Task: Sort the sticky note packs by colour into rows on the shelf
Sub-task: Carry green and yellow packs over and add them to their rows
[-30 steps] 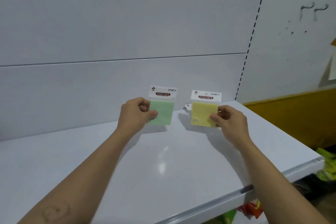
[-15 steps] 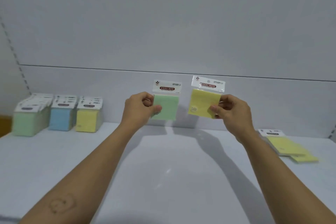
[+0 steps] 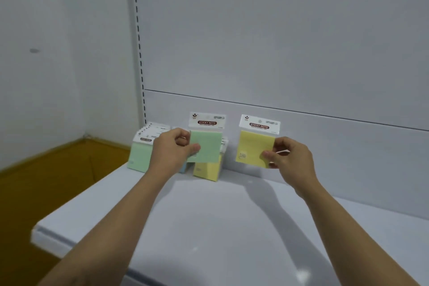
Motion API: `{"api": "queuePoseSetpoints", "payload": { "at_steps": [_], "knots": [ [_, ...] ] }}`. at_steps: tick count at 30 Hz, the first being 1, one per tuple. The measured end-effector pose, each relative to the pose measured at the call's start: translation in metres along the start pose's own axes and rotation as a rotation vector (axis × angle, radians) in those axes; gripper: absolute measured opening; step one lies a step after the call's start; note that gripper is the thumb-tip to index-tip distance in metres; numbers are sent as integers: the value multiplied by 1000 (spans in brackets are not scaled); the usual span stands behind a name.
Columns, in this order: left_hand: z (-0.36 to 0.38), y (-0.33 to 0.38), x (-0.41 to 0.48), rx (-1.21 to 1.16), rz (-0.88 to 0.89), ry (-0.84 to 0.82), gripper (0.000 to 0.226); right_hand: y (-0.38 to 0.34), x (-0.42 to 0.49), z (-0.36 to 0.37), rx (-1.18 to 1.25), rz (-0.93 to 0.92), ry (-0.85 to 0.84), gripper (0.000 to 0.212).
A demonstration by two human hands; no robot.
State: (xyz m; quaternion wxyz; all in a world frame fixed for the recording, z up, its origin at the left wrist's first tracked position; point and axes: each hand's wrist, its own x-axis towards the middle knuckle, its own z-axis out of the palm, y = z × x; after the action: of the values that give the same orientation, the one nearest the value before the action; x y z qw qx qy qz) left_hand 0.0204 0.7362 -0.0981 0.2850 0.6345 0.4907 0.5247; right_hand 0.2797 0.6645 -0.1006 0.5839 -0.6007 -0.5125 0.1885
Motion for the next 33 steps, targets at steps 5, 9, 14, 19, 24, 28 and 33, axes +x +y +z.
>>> {"api": "queuePoseSetpoints", "payload": {
  "at_steps": [5,9,14,19,24,28,33],
  "knots": [
    [-37,-46,28,-4,-22,-8,22,18,-3,81,-57,88,-29,13],
    [-56,-81,45,-45,-49,-31,22,34,-4,122,-114,138,-10,12],
    [-62,-103,63,-95,-57,-92,23,40,3,147,-194,140,67,16],
    [-48,-115,67,-148,-82,-133,25,41,1,158,-200,160,158,28],
    [-34,-121,58,-161,-70,-207,28,44,-2,164,-239,167,199,22],
    [-37,-124,61,-163,-56,-155,28,44,-6,169,-298,186,193,18],
    [-44,-128,61,-137,-40,-123,27,46,-9,175,-343,179,197,19]
  ]
}}
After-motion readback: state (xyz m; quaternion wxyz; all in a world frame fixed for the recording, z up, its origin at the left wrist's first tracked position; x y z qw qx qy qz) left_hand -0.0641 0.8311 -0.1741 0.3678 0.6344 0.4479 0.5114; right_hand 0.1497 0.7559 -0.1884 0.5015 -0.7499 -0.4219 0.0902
